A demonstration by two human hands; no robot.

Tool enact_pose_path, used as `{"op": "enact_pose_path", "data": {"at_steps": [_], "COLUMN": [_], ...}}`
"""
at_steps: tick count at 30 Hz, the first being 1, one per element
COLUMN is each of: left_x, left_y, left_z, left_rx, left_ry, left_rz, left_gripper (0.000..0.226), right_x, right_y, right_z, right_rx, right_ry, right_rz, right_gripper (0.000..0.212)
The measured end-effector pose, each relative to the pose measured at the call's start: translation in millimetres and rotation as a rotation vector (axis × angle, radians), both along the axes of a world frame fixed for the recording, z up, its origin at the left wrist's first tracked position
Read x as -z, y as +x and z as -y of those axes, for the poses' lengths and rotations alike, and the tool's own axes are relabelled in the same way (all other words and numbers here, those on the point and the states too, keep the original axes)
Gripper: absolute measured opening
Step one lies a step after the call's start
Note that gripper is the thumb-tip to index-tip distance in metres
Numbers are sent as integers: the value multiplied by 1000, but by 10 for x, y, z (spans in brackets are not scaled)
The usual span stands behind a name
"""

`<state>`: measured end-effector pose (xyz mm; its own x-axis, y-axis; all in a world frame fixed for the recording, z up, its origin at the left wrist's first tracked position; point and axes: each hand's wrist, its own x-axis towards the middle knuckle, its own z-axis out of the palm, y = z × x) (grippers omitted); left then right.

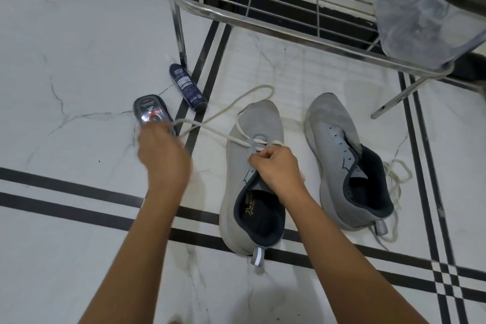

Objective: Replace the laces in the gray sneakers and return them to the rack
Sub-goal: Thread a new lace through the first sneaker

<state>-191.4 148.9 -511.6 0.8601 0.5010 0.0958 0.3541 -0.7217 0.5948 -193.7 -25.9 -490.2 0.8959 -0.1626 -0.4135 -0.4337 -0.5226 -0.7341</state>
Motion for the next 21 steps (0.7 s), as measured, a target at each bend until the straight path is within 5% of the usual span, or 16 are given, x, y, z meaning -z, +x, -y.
{"op": "enact_pose_path", "data": {"at_steps": [3, 6, 9, 12, 14, 18, 21], "left_x": [113, 197, 174, 71, 27, 39, 100], "left_y": [115, 293, 259, 98, 12, 113, 221], "left_z": [484, 684, 473, -27, -114, 416, 677], "left_rx": [633, 735, 551, -76, -208, 566, 695], "left_ry": [162, 257, 273, -62, -20, 167, 218], "left_rz": [-111, -200, -113, 17, -44, -61, -261], "left_gripper": [36, 25, 22, 20, 22, 30, 27], "right_x": [0, 13, 50, 84, 89, 82, 79], "right_y": [39, 37, 31, 32, 22, 25, 20], "right_z": [14, 14, 42, 56, 43, 41, 60], "right_rx": [12, 11, 30, 51, 51, 36, 21], "right_ry": [-14, -35, -34, -8, -21, -57, -83], "right_rz": [20, 36, 22, 10, 19, 47, 53], "right_gripper": [27, 21, 23, 25, 26, 26, 27]}}
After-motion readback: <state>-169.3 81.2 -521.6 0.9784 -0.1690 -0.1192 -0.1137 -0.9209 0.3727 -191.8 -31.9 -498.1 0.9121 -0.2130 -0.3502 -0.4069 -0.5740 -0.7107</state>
